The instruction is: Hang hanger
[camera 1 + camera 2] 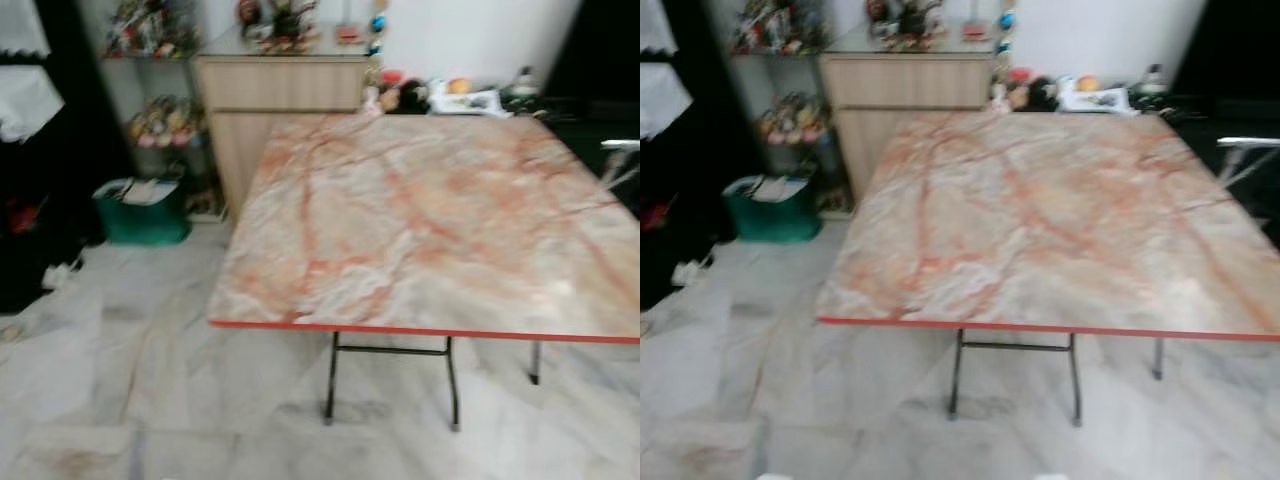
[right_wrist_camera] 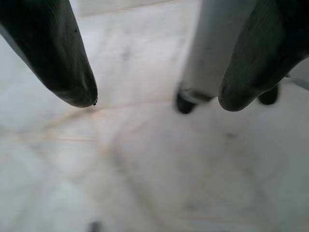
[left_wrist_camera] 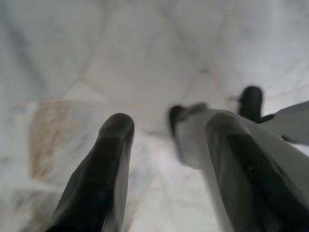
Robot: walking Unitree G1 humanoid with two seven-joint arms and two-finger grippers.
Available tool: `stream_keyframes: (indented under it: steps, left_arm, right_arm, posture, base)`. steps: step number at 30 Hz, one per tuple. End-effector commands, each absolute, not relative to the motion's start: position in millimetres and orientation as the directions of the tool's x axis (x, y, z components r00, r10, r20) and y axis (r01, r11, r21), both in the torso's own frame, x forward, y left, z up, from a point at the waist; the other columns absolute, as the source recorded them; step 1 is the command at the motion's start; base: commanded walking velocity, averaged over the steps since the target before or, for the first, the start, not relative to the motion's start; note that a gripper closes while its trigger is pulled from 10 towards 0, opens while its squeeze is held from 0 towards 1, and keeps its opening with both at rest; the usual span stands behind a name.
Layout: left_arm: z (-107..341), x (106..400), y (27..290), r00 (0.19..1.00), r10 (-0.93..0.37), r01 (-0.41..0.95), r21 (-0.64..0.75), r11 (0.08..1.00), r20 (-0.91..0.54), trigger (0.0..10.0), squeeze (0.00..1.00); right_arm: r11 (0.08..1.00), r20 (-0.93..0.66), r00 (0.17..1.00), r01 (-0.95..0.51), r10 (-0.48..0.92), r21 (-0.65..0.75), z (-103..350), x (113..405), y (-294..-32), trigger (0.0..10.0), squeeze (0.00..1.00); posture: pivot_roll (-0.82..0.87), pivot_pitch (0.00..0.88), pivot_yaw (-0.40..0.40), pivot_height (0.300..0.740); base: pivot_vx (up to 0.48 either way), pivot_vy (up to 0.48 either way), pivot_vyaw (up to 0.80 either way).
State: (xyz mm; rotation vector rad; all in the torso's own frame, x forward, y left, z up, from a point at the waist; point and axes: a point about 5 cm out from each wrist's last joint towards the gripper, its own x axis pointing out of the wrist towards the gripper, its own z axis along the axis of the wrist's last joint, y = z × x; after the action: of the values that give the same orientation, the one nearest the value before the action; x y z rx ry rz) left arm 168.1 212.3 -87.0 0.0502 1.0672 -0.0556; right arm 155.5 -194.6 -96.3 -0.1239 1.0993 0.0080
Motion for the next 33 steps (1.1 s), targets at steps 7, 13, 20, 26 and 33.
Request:
stream_keyframes:
  steps: [7,13,20,26,33]
  left_arm:
    - [-97.9,131.4,224.7,0.480,0.095,-0.081,0.064,0.995,-0.872,10.0,0.00]
    - [-99.0,129.8,222.4,0.475,0.094,-0.085,0.061,0.994,-0.875,10.0,0.00]
    - [-99.0,129.8,222.4,0.475,0.094,-0.085,0.061,0.994,-0.875,10.0,0.00]
    - [-99.0,129.8,222.4,0.475,0.094,-0.085,0.061,0.994,-0.875,10.0,0.00]
    - [-99.0,129.8,222.4,0.475,0.094,-0.085,0.061,0.994,-0.875,10.0,0.00]
  right_arm:
    - [0.959,-0.805,0.580,0.279,-0.125,0.052,-81.9,156.1,-248.3,10.0,0.00]
    - [0.968,-0.809,0.575,0.249,-0.117,0.037,-81.5,157.3,-248.4,10.0,0.00]
    - [0.968,-0.809,0.575,0.249,-0.117,0.037,-81.5,157.3,-248.4,10.0,0.00]
    - [0.968,-0.809,0.575,0.249,-0.117,0.037,-81.5,157.3,-248.4,10.0,0.00]
    - [0.968,-0.809,0.575,0.249,-0.117,0.037,-81.5,157.3,-248.4,10.0,0.00]
  posture:
    - [0.22,0.005,-0.033,0.740]
    - [0.22,0.008,-0.035,0.740]
    - [0.22,0.008,-0.035,0.740]
    - [0.22,0.008,-0.035,0.740]
    - [0.22,0.008,-0.035,0.740]
  base:
    - [0.000,-0.480,0.00]
    - [0.000,-0.452,0.00]
    - [0.000,-0.480,0.00]
    - [0.000,-0.480,0.00]
    - [0.000,-0.480,0.00]
